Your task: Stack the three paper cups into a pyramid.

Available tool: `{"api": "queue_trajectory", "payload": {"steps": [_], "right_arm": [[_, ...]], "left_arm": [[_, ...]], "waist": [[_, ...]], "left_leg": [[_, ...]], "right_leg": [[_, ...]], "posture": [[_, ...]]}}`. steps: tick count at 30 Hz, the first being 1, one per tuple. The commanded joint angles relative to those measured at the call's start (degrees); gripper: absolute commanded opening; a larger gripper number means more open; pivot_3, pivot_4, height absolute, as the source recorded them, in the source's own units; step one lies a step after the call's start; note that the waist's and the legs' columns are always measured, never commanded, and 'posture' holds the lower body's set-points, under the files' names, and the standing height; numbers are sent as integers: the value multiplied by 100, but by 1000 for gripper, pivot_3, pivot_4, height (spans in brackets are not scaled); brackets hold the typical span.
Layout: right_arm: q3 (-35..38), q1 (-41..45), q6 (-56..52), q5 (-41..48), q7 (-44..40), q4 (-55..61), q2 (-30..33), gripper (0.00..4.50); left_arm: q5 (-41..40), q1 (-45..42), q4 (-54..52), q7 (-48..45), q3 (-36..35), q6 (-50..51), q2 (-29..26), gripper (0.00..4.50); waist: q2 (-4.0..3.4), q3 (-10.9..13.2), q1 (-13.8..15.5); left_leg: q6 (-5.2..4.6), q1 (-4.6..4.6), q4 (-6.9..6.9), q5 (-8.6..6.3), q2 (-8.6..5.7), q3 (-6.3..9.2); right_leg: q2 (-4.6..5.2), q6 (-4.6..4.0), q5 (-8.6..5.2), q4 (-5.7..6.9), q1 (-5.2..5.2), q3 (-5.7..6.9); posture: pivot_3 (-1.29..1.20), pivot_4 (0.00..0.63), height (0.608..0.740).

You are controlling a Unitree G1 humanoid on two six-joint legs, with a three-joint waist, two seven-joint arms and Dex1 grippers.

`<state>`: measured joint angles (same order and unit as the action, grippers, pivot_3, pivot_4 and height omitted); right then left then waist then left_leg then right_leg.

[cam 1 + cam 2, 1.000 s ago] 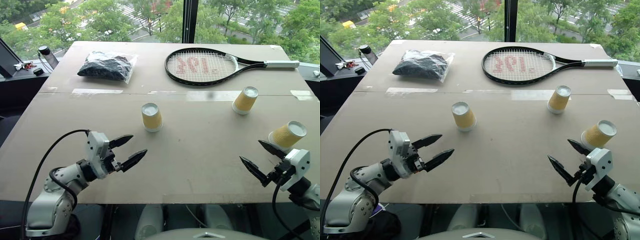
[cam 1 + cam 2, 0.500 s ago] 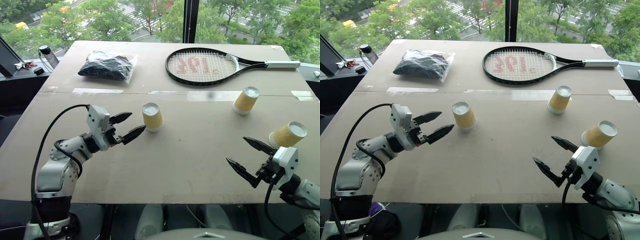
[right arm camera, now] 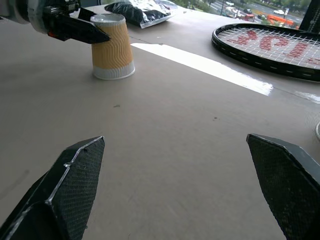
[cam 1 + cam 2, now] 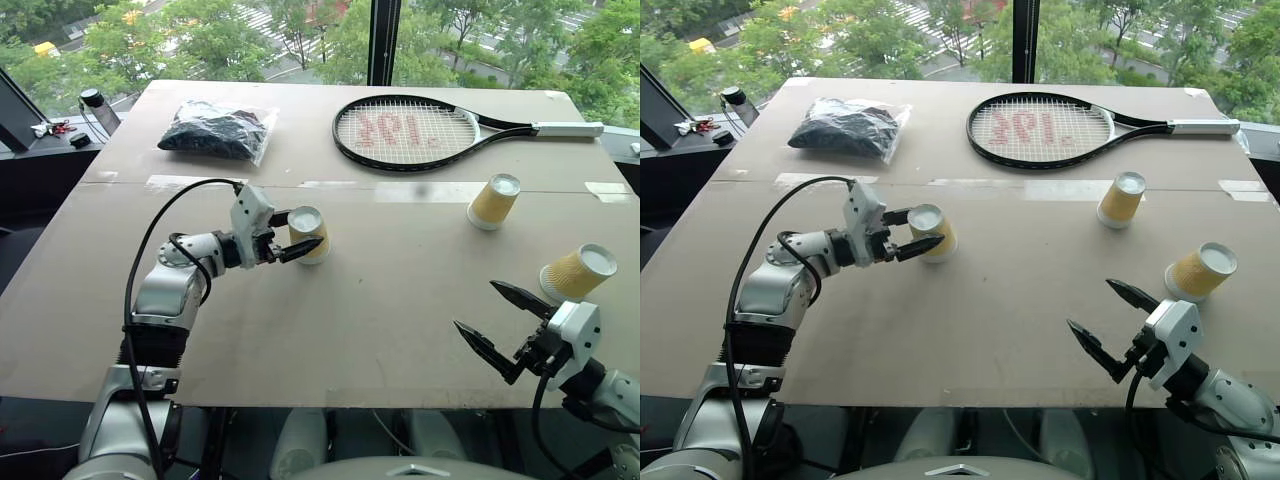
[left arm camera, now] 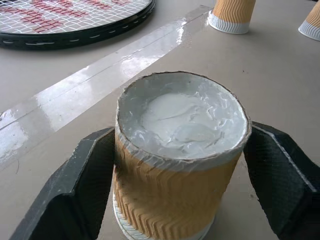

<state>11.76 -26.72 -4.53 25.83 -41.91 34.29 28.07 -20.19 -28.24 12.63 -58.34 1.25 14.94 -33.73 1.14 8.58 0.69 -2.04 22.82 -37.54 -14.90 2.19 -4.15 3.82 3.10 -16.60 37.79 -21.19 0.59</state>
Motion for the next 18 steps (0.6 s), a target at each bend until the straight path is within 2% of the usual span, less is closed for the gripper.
{"api": "queue_trajectory", "payload": {"steps": [1, 7, 10, 13, 18], "right_arm": [[96, -103, 130, 5, 113, 288, -46, 4500], [60, -230, 162, -74, 250, 389, -103, 4500], [-1, -240, 168, -140, 327, 422, -143, 4500], [-29, -211, 161, -181, 378, 434, -173, 4500], [-58, -299, 245, -244, 423, 436, -228, 4500]], "left_arm": [[71, -145, 105, -167, 36, -228, 83, 2366], [-42, -450, 85, -470, 130, -19, 240, 2366], [-1, -718, 122, -612, 340, 88, 489, 2366], [306, -922, 350, -599, 559, -118, 639, 2366], [380, -1160, 694, -704, 671, -223, 877, 2366]], "waist": [[0, 0, 3], [1, 0, 20], [1, 0, 17], [2, 0, 11], [1, 0, -11]], "left_leg": [[0, 0, 0, 0, 0, -1], [0, 6, -6, 0, 0, 3], [0, 12, -18, 0, 0, 4], [-1, 17, -32, 0, -2, 5], [-1, 16, -32, 0, 0, 6]], "right_leg": [[0, 0, 0, 0, 0, -1], [0, 0, 0, 2, -1, 3], [-1, 2, -1, 4, -1, 4], [-3, 3, -1, 7, -1, 2], [-18, 3, -1, 11, -6, -4]], "posture": [[0, 150, 740], [0, 150, 740], [0, 150, 740], [0, 150, 740], [0, 150, 740]]}}
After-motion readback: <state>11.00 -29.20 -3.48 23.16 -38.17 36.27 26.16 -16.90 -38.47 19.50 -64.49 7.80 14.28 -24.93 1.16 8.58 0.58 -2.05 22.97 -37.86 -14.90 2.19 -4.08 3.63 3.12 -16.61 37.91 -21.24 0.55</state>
